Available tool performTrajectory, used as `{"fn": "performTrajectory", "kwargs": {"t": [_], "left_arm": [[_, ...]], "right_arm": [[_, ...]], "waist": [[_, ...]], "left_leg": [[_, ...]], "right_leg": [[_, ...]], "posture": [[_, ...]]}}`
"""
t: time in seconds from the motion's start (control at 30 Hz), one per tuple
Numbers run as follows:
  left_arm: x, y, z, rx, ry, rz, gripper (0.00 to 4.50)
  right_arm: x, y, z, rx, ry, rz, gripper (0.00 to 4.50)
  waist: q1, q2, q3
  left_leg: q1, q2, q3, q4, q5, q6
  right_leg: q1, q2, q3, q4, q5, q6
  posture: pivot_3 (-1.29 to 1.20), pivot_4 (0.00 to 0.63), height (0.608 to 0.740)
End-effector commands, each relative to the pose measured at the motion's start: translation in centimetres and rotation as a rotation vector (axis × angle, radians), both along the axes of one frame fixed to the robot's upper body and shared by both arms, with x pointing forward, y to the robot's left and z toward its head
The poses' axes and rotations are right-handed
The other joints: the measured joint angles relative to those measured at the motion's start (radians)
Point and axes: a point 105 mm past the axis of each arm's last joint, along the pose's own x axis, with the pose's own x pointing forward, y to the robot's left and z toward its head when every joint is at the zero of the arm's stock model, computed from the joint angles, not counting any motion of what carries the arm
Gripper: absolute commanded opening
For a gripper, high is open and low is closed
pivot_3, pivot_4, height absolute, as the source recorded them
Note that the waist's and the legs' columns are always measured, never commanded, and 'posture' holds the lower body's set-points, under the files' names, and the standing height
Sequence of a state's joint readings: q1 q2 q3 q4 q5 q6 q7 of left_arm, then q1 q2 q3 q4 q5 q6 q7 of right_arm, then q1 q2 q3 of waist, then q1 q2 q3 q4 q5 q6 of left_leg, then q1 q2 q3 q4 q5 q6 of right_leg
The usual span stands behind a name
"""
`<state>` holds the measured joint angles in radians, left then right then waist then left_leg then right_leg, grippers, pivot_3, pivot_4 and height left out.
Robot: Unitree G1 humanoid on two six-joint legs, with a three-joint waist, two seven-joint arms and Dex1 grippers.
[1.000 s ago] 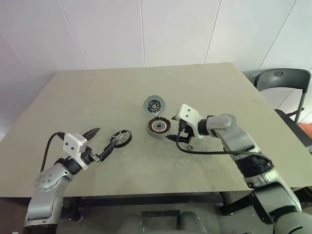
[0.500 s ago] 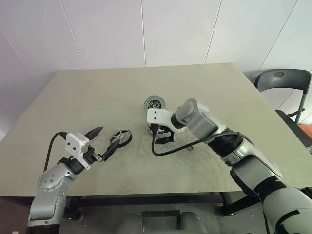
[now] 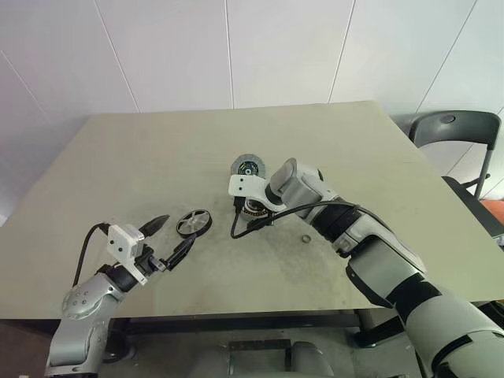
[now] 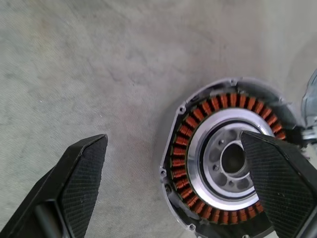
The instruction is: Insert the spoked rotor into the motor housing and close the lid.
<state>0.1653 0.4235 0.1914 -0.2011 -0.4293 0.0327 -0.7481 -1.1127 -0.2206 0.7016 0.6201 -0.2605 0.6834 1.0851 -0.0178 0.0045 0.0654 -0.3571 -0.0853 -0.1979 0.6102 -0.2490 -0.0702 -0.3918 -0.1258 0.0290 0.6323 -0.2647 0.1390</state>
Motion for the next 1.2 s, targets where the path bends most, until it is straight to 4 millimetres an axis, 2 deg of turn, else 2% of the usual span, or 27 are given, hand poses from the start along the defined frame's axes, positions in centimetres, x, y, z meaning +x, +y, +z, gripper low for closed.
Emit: {"fn": "performTrajectory", "kwargs": {"t": [0.03,0.37,0.63,0.83,1.1,1.2], "left_arm": [[-0.1,-0.4,1.3,-0.011,-0.051,-0.015,4.48],[-0.1,-0.5,1.4,-0.006,-0.054,-0.009,4.48],[0.1,-0.7,1.6,-0.006,-0.056,-0.012,4.48],[0.2,0.0,1.9,0.004,-0.062,0.013,4.48],[0.2,0.3,1.9,0.008,-0.068,0.025,4.50],[0.2,0.5,1.8,0.009,-0.068,0.027,4.50]], "right_arm": [[0.6,0.7,2.0,0.023,-0.055,0.004,4.50],[0.8,0.5,2.4,0.031,-0.056,-0.025,4.50],[0.0,0.4,1.0,0.015,-0.001,-0.006,4.50],[-0.1,0.7,-0.4,-0.015,0.005,0.004,4.50],[0.7,1.7,-0.2,0.009,-0.024,-0.012,1.97],[0.4,2.5,1.1,0.064,0.007,0.006,1.85]], "waist": [[-0.002,0.000,0.000],[-0.001,0.000,0.000],[-0.002,0.000,0.000],[-0.003,0.000,0.000],[-0.006,0.001,-0.001],[-0.009,0.001,-0.001]], "left_leg": [[0.000,0.000,0.000,0.000,0.000,0.000],[0.000,0.007,0.000,0.000,0.000,0.000],[0.000,0.010,0.001,0.000,0.000,0.000],[0.000,0.010,0.001,0.000,0.000,0.000],[0.001,0.010,0.001,-0.001,0.000,0.000],[0.002,0.011,0.001,-0.001,0.000,-0.001]], "right_leg": [[0.000,0.000,0.000,0.000,0.000,0.000],[-0.001,0.006,0.000,0.000,0.002,-0.003],[-0.002,0.009,0.000,0.000,0.003,-0.005],[-0.002,0.010,0.000,0.000,0.003,-0.005],[-0.002,0.010,0.000,0.001,0.003,-0.005],[-0.002,0.011,0.000,0.001,0.004,-0.006]], "posture": [[0.00,0.000,0.740],[0.00,0.000,0.740],[0.00,0.000,0.740],[0.00,0.000,0.740],[0.00,0.000,0.740],[0.00,0.000,0.740]]}}
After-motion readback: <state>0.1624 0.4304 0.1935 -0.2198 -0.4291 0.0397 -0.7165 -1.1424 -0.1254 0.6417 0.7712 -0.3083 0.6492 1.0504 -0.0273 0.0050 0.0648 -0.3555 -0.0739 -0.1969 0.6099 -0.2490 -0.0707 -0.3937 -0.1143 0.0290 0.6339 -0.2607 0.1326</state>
